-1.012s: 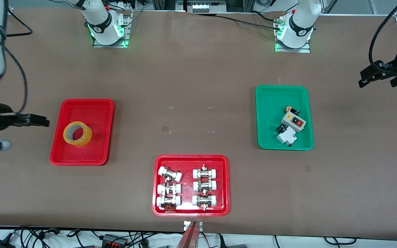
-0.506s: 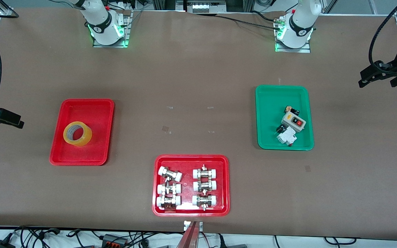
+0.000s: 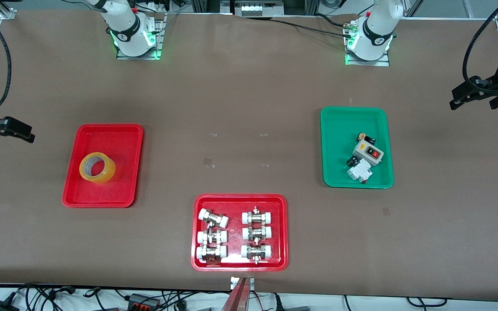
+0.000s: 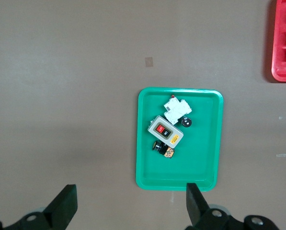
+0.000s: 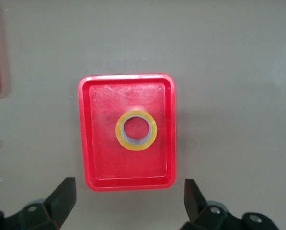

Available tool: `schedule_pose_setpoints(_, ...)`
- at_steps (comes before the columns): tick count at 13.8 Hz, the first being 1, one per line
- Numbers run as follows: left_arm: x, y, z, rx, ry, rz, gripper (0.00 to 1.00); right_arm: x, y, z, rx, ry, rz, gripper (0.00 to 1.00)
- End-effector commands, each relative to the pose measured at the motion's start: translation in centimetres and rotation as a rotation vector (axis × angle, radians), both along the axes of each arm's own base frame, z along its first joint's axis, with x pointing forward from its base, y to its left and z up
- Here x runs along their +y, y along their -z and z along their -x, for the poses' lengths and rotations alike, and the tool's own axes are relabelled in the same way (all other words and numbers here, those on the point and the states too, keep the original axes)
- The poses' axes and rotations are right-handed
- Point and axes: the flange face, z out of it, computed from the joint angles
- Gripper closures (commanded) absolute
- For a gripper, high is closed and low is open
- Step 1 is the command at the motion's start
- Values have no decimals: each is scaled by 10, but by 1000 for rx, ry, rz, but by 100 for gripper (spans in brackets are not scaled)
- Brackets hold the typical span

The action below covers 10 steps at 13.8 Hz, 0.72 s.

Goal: Left arm passes tape to right arm into tray

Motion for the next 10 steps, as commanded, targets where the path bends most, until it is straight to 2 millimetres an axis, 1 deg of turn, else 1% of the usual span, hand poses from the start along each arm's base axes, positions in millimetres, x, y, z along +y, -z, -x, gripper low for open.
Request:
schedule_pose_setpoints(1,2,-6,1,1,21,3,0,4,7,32,-38,-24,8,0)
schedule_pose_setpoints(2,2,-7,1,0,21,3,0,5,11,41,-46,-27,7,0)
schedule_pose_setpoints(3,2,-6,1,1,21,3,0,6,10,45,-40,-25,6,0)
schedule_pose_setpoints(6,2,-6,1,1,21,3,0,6,8,45,-24,-19,-2,0)
schedule_pose_setpoints(10,2,-6,1,1,21,3,0,11,6,45,-32,-22,-27,0)
